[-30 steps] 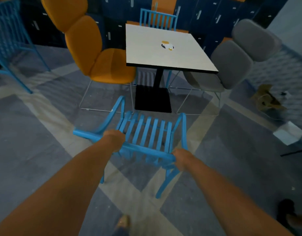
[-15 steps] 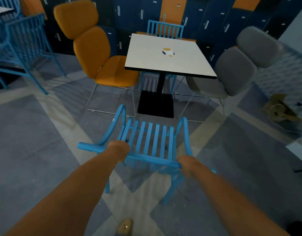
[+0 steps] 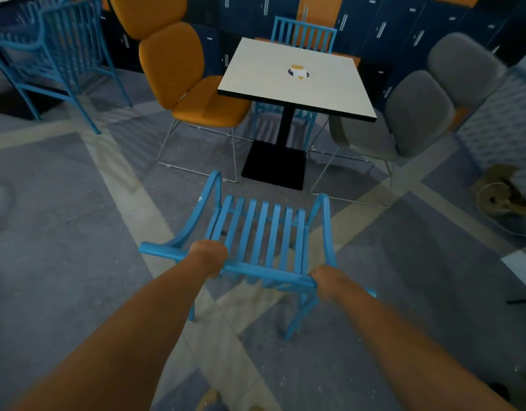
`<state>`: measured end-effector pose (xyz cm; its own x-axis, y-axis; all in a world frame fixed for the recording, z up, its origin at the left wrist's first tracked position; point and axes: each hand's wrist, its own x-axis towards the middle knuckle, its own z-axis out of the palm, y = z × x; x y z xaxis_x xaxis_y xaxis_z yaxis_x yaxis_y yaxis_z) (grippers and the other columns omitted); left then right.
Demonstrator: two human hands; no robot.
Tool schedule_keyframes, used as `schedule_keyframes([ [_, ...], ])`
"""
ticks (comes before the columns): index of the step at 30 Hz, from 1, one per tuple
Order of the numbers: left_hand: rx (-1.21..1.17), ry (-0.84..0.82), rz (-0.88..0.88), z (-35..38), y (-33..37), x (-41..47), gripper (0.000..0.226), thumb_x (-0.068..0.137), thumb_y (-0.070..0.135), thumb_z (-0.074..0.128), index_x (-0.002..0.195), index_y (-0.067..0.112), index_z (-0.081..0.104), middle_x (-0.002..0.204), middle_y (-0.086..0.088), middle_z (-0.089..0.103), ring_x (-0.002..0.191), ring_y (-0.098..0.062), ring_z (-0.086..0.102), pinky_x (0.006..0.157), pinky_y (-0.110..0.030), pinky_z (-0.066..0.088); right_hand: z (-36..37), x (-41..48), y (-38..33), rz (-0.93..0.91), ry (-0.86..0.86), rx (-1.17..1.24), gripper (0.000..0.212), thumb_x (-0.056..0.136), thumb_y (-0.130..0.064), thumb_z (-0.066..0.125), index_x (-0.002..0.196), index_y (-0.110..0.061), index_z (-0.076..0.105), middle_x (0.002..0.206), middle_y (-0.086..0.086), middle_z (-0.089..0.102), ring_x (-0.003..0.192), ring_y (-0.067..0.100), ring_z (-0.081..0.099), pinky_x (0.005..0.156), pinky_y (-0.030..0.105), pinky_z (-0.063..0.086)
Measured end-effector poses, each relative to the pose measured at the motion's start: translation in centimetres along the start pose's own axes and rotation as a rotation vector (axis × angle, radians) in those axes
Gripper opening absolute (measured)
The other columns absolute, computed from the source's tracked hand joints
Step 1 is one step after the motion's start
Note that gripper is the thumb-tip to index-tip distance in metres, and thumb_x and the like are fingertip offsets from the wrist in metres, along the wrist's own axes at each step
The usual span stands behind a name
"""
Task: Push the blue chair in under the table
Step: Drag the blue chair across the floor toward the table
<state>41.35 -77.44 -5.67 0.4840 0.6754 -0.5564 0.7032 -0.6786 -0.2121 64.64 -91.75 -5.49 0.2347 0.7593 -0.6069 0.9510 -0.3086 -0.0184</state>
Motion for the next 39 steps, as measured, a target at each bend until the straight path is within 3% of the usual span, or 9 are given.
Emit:
schedule_keyframes([
  [12, 0.081, -0.006, 0.088, 4.7, -0.6, -2.8, 0.029, 0.090, 0.016, 0.054, 0.119, 0.017, 0.061, 0.115, -0.004, 0.063, 0.106, -0.024, 0.061, 0.085, -0.035, 0.050, 5.3, -2.6, -2.7, 0.082, -0.039, 0.073, 0.033, 0.092, -0.010, 0.051, 0.123, -0.016, 0.061, 0.129, 0.014, 0.060, 0.120, 0.032, 0.057, 0.103, 0.043, 0.047],
  [18, -0.080, 0.024, 0.056, 6.2, -1.8, -2.9, 0.037, 0.088, 0.018, 0.048, 0.123, 0.021, 0.060, 0.119, -0.005, 0.063, 0.110, -0.025, 0.061, 0.089, -0.037, 0.051, 6.3, -3.0, -3.5, 0.142, 0.034, 0.055, 0.033, 0.096, -0.016, 0.046, 0.126, -0.022, 0.059, 0.132, 0.009, 0.059, 0.123, 0.029, 0.055, 0.104, 0.042, 0.046],
  [25, -0.112, 0.047, 0.086, 7.2, -2.4, -2.0, 0.038, 0.086, 0.017, 0.045, 0.120, 0.017, 0.064, 0.115, -0.009, 0.065, 0.105, -0.027, 0.063, 0.088, -0.037, 0.053, 7.9, -3.9, -4.1, 0.214, 0.216, -0.033, 0.031, 0.088, -0.016, 0.049, 0.116, -0.027, 0.059, 0.113, 0.003, 0.069, 0.109, 0.025, 0.064, 0.093, 0.038, 0.047],
  [30, -0.132, 0.071, 0.099, 7.2, -2.5, -2.2, 0.033, 0.085, 0.021, 0.046, 0.110, 0.015, 0.066, 0.106, -0.008, 0.067, 0.096, -0.025, 0.065, 0.081, -0.036, 0.055, 8.2, -4.1, -4.2, 0.221, 0.300, 0.102, 0.033, 0.078, -0.024, 0.059, 0.110, -0.028, 0.062, 0.109, -0.001, 0.069, 0.105, 0.024, 0.064, 0.093, 0.037, 0.044],
  [36, -0.260, 0.140, 0.152, 8.0, -3.8, -2.3, 0.030, 0.080, 0.046, 0.058, 0.099, 0.024, 0.067, 0.093, 0.002, 0.066, 0.086, -0.018, 0.062, 0.073, -0.033, 0.053, 8.7, -4.0, -4.5, 0.226, 0.382, 0.123, 0.038, 0.081, -0.054, 0.056, 0.107, -0.026, 0.058, 0.099, 0.000, 0.071, 0.094, 0.025, 0.067, 0.086, 0.039, 0.046],
  [39, -0.165, 0.182, 0.126, 8.7, -4.4, -2.2, 0.032, 0.083, 0.051, 0.054, 0.102, 0.028, 0.065, 0.098, 0.004, 0.065, 0.090, -0.018, 0.062, 0.074, -0.033, 0.050, 8.6, -3.7, -4.6, 0.216, 0.367, 0.075, 0.029, 0.084, -0.049, 0.053, 0.101, -0.027, 0.062, 0.093, 0.000, 0.073, 0.090, 0.025, 0.068, 0.084, 0.038, 0.047],
])
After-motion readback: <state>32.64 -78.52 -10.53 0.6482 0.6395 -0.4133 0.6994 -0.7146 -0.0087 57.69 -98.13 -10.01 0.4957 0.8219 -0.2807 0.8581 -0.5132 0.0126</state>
